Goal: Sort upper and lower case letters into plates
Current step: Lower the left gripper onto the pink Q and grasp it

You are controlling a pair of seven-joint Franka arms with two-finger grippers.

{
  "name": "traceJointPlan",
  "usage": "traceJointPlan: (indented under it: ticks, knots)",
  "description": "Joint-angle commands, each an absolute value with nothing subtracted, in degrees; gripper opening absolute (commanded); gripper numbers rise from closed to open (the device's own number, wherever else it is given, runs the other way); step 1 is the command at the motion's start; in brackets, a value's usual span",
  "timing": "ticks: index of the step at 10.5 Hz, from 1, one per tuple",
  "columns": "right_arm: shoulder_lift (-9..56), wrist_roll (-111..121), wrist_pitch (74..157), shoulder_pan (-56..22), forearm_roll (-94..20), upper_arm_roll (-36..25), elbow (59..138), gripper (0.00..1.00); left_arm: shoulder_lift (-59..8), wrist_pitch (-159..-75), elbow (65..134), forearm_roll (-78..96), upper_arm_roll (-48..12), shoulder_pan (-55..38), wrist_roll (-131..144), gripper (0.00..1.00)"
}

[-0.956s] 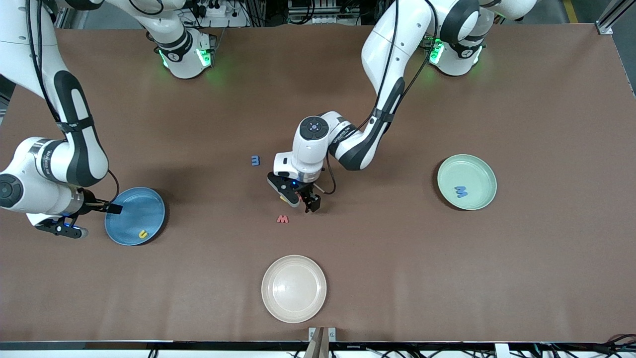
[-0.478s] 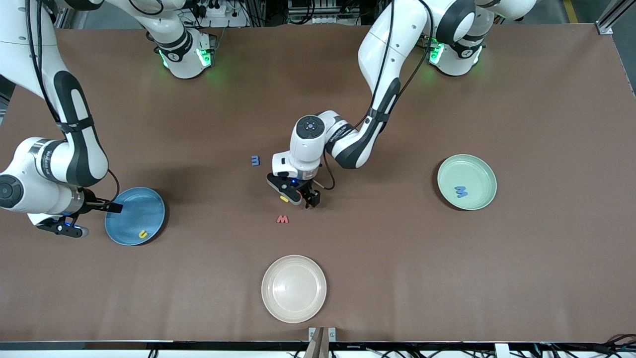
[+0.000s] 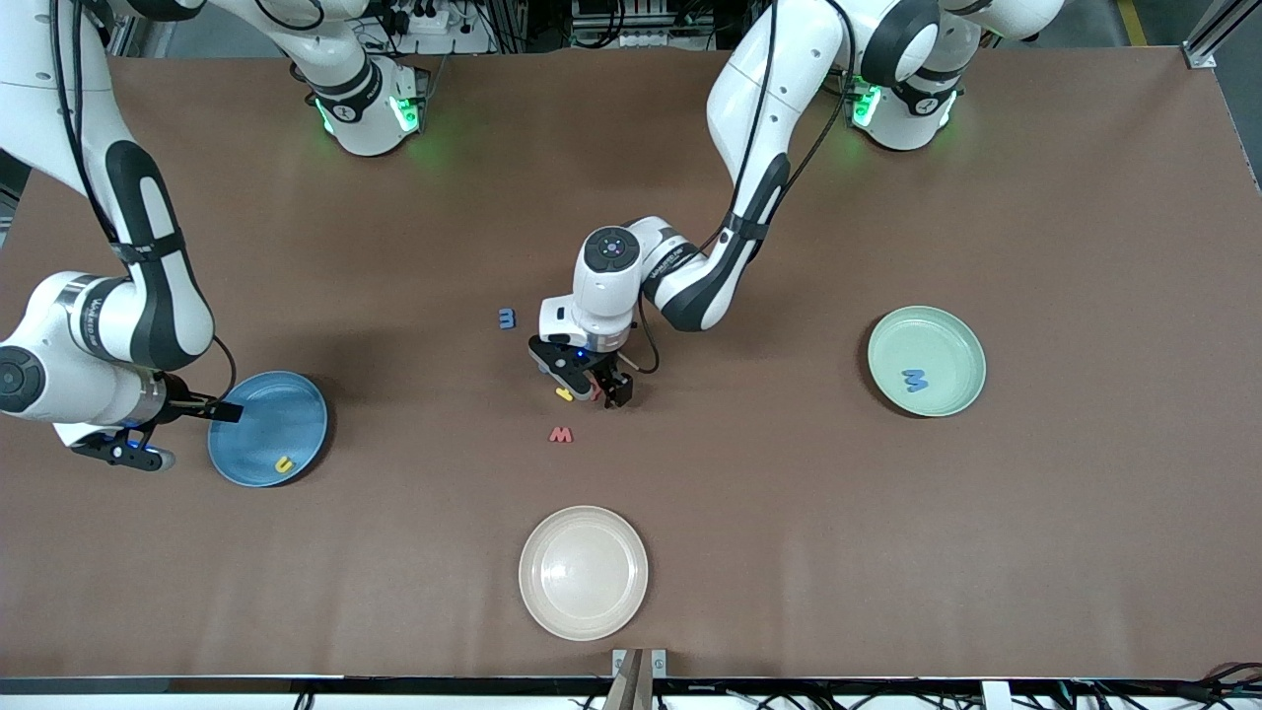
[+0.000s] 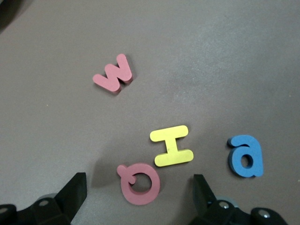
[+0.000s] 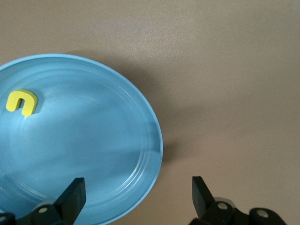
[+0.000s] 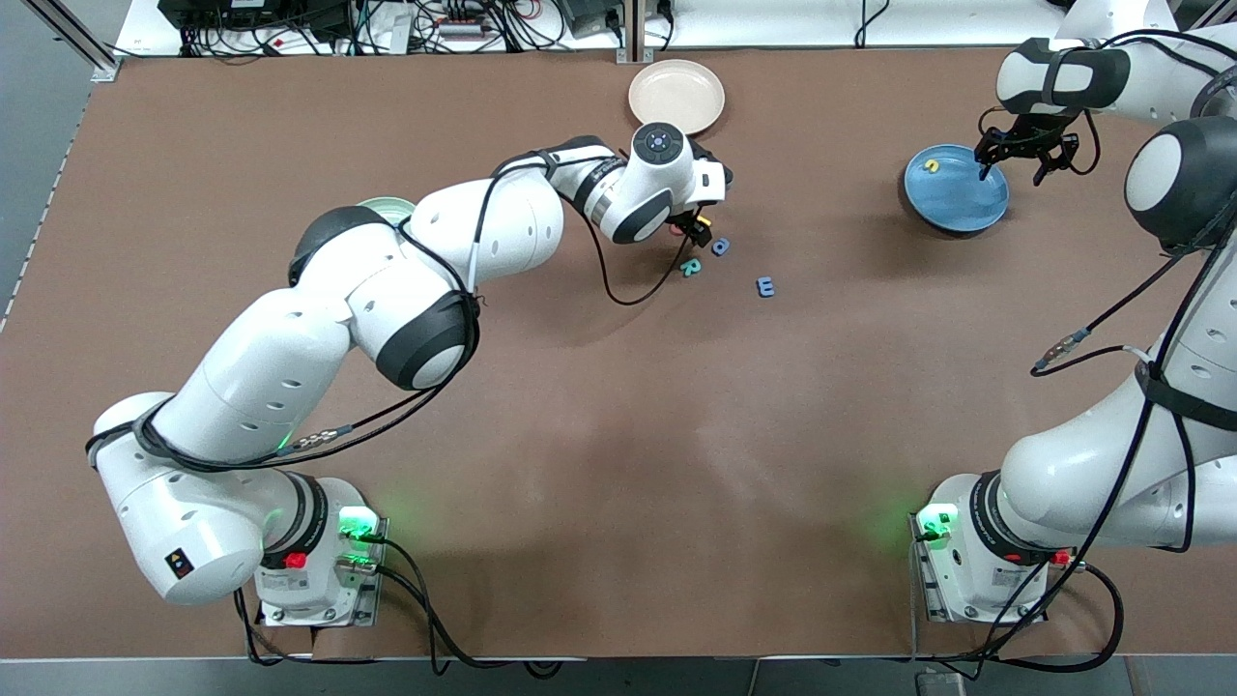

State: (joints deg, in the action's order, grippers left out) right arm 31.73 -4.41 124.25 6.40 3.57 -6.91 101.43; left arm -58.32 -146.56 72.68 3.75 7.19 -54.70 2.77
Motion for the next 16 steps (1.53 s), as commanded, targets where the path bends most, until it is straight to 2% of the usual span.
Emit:
traceJointPlan:
  ticks: [1,3,5,6,8,11,13,15,16]
  knots:
    - [31.7,-5.2,123.9,7.5,4.6,-6.2,101.0,1.0,-58.1,-147.4,73.2,2.1,7.4,-54.8,1.1,0.92]
    - [31.7,-5.2,123.9,7.5,4.6,-6.2,100.9,1.0,-58.2,-147.4,73.3,2.2,7.4,-54.8,1.8,0.8]
    - [31.7,-5.2,123.8,7.4,4.6,-6.2,101.0,1.0,-58.2,-147.4,73.3,2.6,7.4,-54.8,2.3,0.76]
    - [31.7,-5.2,123.8,7.4,4.6,-6.2,101.0,1.0,-58.2,-147.4,73.3,2.7,7.4,-54.8,3.0,0.66]
    - [31.7,-5.2,123.8,7.4,4.6,-6.2,101.0,1.0,-58.2,-147.4,73.3,2.7,7.4,-54.8,6.6,0.62]
    - [31.7,-5.3,123.8,7.4,4.6,-6.2,101.0,1.0,-58.2,-147.3,73.3,2.7,7.3,-54.8,9.3,0.43]
    - [31.7,-5.4,123.8,7.3,4.6,-6.2,100.9,1.0,-58.2,-147.3,73.3,2.8,6.6,-54.8,11.7,0.42]
    - [31.7,-5.4,124.1,7.3,4.4,-6.1,100.8,1.0,-58.2,-147.3,73.4,2.8,6.6,-54.8,12.3,0.33]
    - [31.7,-5.4,124.1,7.3,4.2,-6.1,100.7,1.0,-58.2,-147.3,73.4,2.8,6.6,-54.8,12.6,0.31]
